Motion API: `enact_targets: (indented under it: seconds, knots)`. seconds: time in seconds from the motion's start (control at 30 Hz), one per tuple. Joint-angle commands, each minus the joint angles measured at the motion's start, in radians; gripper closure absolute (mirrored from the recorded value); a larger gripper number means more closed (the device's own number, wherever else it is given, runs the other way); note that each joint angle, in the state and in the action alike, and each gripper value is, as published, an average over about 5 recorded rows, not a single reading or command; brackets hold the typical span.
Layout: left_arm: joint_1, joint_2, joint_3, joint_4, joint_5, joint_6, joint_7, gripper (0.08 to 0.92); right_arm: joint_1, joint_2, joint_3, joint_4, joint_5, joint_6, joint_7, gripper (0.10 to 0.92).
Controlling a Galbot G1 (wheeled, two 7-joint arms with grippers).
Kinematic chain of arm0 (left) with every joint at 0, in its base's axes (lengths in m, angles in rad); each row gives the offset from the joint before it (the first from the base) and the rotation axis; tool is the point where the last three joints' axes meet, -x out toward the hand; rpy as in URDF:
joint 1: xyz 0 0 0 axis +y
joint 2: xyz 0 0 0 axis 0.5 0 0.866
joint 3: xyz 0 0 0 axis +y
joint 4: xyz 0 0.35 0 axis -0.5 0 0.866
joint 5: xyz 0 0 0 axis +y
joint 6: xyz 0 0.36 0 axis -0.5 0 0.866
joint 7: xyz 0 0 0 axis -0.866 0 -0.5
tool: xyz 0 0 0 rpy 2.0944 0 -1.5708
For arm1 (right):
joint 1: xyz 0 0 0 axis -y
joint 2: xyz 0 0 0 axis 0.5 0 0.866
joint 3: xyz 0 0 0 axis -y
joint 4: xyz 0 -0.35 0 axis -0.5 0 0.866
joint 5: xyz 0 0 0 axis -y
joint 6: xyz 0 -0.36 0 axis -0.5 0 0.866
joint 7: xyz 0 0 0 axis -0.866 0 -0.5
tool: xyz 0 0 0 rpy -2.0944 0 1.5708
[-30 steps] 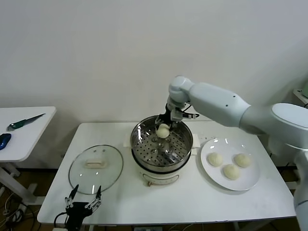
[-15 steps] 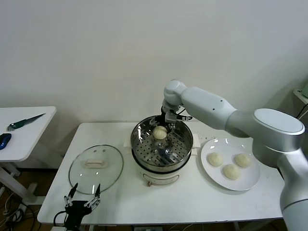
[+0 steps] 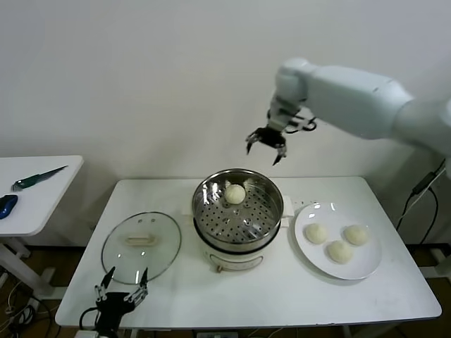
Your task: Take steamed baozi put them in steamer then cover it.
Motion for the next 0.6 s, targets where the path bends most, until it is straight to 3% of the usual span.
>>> enact_targets:
  seconds: [0.03,0.2,0.6]
  knots:
    - [-0.007,0.000,-0.001,-0.004,-0.005,0.006,0.001,0.177,0.192,-0.345,-0.412,0.336,0.328,-0.462,0.088,0.203]
    - [-0.015,-0.003,-0.007,-0.009,-0.012,0.013,0.002,0.177,-0.022,-0.442,-0.276,0.384,0.223,-0.593,0.195,0.203]
    - [-0.004,-0.003,-0.006,0.007,-0.005,0.005,-0.001,0.177,-0.516,-0.439,0.194,0.194,-0.012,-0.669,0.301,0.203]
